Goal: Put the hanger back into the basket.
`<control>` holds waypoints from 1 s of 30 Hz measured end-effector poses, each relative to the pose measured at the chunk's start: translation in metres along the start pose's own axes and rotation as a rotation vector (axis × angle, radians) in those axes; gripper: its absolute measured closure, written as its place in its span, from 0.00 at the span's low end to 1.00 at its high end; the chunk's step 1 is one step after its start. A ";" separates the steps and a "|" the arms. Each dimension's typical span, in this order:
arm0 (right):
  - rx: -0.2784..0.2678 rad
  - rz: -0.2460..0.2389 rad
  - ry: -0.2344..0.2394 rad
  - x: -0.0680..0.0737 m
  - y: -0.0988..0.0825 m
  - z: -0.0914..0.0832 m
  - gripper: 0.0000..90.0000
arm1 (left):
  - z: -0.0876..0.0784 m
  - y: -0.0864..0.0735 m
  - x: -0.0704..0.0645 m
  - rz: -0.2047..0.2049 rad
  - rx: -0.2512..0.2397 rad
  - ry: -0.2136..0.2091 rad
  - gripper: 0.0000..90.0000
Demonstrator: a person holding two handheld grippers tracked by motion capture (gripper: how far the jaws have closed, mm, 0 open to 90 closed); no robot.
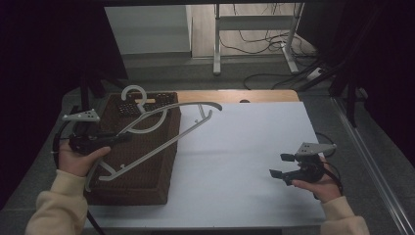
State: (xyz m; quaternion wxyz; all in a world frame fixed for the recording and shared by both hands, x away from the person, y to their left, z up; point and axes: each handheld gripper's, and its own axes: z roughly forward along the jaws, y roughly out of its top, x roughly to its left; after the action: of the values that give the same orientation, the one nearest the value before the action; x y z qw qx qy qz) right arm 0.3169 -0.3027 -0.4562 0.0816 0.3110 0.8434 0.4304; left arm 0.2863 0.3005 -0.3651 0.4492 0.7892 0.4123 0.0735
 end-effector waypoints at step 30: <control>0.036 -0.008 -0.005 0.000 -0.002 0.004 0.21 | -0.022 -0.029 0.066 -0.126 -0.061 0.174 0.91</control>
State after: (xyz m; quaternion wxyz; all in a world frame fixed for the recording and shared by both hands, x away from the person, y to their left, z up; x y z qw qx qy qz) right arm 0.3181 -0.3008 -0.4607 0.0797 0.3102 0.8520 0.4142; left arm 0.3019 0.3698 -0.3912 0.4394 0.7382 0.4962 0.1258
